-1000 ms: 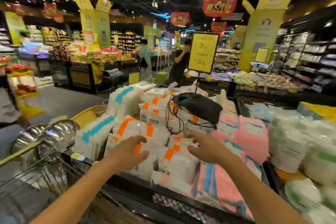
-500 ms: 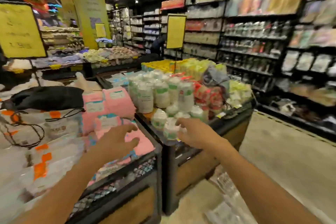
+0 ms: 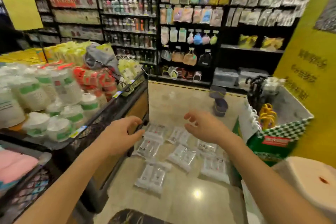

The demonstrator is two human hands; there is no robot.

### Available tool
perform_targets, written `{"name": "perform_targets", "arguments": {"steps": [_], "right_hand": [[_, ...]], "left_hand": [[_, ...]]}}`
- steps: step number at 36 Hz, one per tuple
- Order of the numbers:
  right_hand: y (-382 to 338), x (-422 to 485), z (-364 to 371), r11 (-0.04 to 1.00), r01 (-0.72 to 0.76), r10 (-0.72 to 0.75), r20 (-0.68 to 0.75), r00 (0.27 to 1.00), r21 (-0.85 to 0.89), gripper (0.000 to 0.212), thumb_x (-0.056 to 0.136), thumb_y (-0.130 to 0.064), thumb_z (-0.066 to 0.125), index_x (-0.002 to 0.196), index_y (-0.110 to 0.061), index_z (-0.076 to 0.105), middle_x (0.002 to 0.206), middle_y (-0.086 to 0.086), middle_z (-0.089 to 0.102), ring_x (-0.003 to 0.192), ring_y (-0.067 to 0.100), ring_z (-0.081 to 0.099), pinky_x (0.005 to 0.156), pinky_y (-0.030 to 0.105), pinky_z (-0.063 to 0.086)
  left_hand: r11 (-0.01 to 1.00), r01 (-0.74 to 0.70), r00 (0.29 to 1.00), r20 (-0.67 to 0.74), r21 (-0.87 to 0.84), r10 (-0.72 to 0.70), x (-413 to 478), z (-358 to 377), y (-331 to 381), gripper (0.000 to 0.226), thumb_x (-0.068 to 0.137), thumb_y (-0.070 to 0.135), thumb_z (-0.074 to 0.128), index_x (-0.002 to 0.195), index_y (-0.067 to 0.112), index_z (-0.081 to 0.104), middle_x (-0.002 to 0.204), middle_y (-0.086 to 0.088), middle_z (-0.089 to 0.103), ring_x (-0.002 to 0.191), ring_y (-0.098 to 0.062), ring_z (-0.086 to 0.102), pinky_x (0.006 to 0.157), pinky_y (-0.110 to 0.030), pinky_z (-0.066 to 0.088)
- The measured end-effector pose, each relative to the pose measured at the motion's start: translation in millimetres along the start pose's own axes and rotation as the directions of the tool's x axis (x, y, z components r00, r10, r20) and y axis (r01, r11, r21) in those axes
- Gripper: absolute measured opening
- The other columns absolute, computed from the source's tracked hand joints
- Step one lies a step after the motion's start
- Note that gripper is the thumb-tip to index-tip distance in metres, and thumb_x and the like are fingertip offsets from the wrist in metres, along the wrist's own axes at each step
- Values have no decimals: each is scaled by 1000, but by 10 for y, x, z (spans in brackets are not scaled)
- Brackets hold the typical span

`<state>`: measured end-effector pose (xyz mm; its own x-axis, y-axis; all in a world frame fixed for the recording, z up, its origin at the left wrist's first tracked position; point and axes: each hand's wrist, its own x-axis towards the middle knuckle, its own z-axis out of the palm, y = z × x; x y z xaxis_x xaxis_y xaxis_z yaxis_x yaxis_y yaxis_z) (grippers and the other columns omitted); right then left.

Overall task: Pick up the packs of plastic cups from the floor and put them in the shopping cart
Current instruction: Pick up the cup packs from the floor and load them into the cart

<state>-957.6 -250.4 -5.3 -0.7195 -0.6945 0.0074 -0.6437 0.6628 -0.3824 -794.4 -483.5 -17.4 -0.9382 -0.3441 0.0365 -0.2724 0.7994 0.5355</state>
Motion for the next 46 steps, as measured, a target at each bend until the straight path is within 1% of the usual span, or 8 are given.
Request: {"name": "perform_targets", "arguments": {"steps": [12,16,22,26,31,35,39,46], "right_hand": [[1319,309,-23,994,-100,101,1,995,34,44,95,-43,54,135,-25,53,122,2,64,107,21,62,88,36,51],[1531,539,91,995,-84,83,19,996,51,42,96,-40,54,135,-25,54,122,3,65,109,21,61,83,31,47],[1664,1056,391,994,-69,63,73,995,85,40,93,-44,53,130,-29,55,111,-2,68,105,22,61,88,40,52],[1700,1531,646,991,-69,58,96,994,114,40,94,-43,54,133,-31,52,117,-4,65,99,17,62,83,32,48],[1748,2202,1090,976,-118,98,115,989,183,44,95,-47,53,137,-36,48,125,-5,64,112,18,60,93,41,51],[1820,2762,1587,949,-172,152,95,984,265,48,96,-41,55,142,-33,44,131,-4,60,114,17,60,95,39,49],[1975,3301,2265,904,-289,267,112,957,314,51,95,-45,54,144,-40,37,134,-5,57,115,15,58,95,39,48],[2386,4086,3734,823,-437,386,205,899,364,54,98,-40,54,148,-35,35,138,-5,51,123,14,51,96,29,40]], "left_hand": [[999,2,999,49,33,-4,891,886,708,44,94,44,55,134,27,53,127,6,60,114,-12,57,89,-26,46],[998,46,997,63,38,-49,1116,1042,704,45,94,44,55,136,27,51,129,6,59,114,-13,57,95,-33,48],[994,102,992,66,28,-104,1493,1123,480,46,93,44,56,136,27,50,131,5,58,118,-13,55,97,-34,47],[992,127,989,70,20,-128,1851,1190,152,47,93,44,56,137,27,50,131,7,58,117,-10,54,95,-30,46],[988,152,982,114,-10,-150,2507,1327,-458,49,94,44,55,140,28,47,136,6,55,123,-11,53,96,-26,42],[991,132,976,176,-30,-125,3182,1572,-1109,47,94,36,58,139,28,46,139,5,52,126,-9,49,92,-21,37],[991,106,965,249,-83,-83,3885,1956,-1768,49,95,31,58,142,24,45,137,9,49,112,1,44,94,-20,36],[992,111,934,348,-66,-82,4873,3005,-3026,52,93,29,60,142,18,46,122,1,51,116,-17,50,95,-24,36]]}}
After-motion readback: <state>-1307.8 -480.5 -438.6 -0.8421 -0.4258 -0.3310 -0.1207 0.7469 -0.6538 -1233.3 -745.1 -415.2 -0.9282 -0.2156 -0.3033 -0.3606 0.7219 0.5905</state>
